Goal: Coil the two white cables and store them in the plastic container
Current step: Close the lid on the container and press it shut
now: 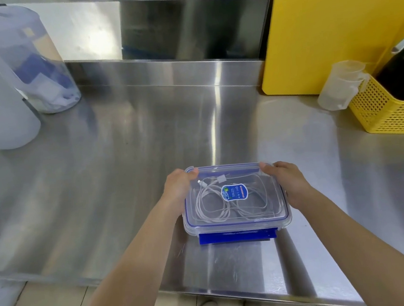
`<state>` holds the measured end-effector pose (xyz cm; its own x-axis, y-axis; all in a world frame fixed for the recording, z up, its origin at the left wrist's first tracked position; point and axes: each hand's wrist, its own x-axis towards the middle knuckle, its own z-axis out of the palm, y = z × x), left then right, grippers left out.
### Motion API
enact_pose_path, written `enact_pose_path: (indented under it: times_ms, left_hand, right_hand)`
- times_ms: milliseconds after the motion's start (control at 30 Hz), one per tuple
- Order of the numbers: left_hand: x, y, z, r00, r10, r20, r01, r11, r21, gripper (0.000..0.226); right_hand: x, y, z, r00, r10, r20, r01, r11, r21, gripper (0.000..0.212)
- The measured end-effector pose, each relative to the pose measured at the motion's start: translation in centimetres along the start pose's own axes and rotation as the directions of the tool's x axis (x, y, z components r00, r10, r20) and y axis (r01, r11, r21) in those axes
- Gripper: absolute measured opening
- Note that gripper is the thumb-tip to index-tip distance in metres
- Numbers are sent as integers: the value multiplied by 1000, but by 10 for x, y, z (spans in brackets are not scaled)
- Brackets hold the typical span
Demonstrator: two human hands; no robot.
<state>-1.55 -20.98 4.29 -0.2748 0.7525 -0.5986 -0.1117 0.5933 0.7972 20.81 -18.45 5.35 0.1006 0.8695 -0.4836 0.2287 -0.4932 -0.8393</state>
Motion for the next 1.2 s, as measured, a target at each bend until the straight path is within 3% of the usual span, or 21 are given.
enact_pose_path:
  times_ms: [133, 300, 467, 667, 833, 1200]
  left_hand:
    - [2, 10, -5, 983, -132, 126, 143, 987, -75, 20]
    - [2, 6, -3, 959, -167, 231, 194, 976, -100, 42]
    - [8, -2, -8, 939, -118, 323, 164, 980, -116, 26]
    - [12, 2, -7, 965, 6, 262, 28, 991, -127, 22]
    - [13, 9, -5, 939, 170, 298, -193, 980, 51, 13]
    - [10, 2, 4, 939, 297, 176, -300, 954, -9, 11]
  right_hand:
    - [3, -6, -7, 983, 78, 164, -99, 987, 128, 31]
    - [4, -3, -5, 953, 156, 260, -190, 975, 112, 24]
    - [9, 6, -11, 938, 91, 334, -168, 963, 210, 20]
    - [16, 4, -18, 913, 24, 406, -131, 963, 237, 20]
    - [17, -3, -12, 926, -113, 361, 131, 991, -28, 26]
    - [17, 1, -9, 927, -236, 292, 204, 970, 136, 14]
